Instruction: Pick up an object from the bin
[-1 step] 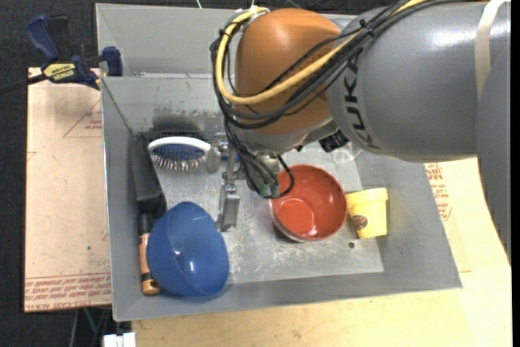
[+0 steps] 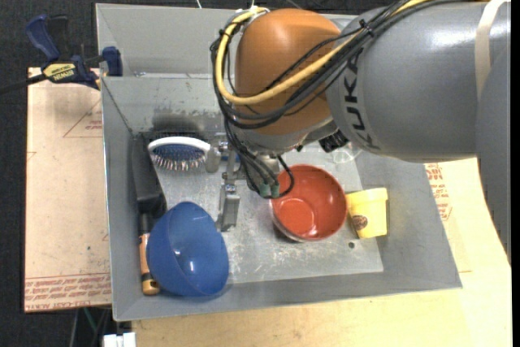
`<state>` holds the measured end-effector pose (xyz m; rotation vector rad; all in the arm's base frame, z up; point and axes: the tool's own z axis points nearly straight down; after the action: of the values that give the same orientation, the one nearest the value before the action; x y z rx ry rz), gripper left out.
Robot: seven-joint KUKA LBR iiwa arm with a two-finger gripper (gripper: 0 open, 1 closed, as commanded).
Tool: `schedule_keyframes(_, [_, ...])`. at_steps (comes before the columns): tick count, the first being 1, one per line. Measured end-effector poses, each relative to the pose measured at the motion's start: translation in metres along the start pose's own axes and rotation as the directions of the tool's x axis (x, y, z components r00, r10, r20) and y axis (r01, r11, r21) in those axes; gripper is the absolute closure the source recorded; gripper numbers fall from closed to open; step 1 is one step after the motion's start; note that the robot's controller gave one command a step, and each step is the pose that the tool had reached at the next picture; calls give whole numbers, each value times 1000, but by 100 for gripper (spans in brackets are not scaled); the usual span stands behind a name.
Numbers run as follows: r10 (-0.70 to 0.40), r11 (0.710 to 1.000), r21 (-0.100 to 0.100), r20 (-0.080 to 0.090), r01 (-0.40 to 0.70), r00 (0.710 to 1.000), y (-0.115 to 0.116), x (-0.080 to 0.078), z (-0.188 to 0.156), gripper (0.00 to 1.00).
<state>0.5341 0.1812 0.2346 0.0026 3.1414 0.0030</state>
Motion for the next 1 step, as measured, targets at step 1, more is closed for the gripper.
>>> schedule_keyframes(1, [9,1000,0,-6,-9,1000,-1,56,45,0])
